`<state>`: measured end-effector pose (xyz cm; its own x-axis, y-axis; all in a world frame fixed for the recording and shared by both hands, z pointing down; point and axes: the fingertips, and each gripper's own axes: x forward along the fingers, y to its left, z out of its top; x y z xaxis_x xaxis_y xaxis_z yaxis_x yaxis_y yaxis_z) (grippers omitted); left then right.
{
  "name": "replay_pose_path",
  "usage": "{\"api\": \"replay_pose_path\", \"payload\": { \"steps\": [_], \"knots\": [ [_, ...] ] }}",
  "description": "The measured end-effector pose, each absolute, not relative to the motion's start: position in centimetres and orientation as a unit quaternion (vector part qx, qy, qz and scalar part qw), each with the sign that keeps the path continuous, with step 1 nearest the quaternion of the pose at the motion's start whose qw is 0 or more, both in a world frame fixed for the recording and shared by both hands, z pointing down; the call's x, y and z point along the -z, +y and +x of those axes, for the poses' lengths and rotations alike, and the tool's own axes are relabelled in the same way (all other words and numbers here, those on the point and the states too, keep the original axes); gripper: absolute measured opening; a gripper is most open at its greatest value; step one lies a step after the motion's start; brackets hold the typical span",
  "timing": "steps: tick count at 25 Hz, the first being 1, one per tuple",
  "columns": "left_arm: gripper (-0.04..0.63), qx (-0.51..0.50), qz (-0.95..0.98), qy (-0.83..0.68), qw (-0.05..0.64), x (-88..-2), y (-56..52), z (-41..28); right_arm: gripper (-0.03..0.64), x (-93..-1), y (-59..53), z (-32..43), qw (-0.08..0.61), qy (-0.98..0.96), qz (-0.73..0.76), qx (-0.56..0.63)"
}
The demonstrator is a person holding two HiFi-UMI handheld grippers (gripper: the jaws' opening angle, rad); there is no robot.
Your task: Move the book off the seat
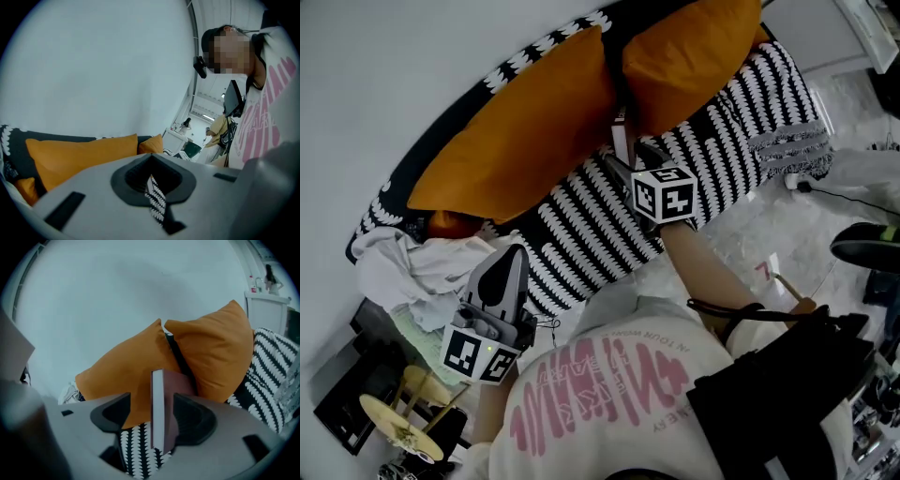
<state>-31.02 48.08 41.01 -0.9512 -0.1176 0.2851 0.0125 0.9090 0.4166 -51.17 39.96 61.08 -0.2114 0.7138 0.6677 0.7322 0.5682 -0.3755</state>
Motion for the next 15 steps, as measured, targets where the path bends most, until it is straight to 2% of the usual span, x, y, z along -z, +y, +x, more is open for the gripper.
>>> {"api": "replay_pose_path", "payload": {
  "steps": [8,15],
  "knots": [
    [0.008,0.222,0.006,-0.961,0.165,-41.7,49.2,-29.6,0.284,-63.5,40.5,-52.0,0.433,-0.793,-0.421,0.077],
    [0.008,0.237,0.007,-0.956,0.172,-43.0,48.9,-29.3,0.282,-65.6,39.3,-53.0,0.472,-0.801,-0.364,0.060]
  ]
}}
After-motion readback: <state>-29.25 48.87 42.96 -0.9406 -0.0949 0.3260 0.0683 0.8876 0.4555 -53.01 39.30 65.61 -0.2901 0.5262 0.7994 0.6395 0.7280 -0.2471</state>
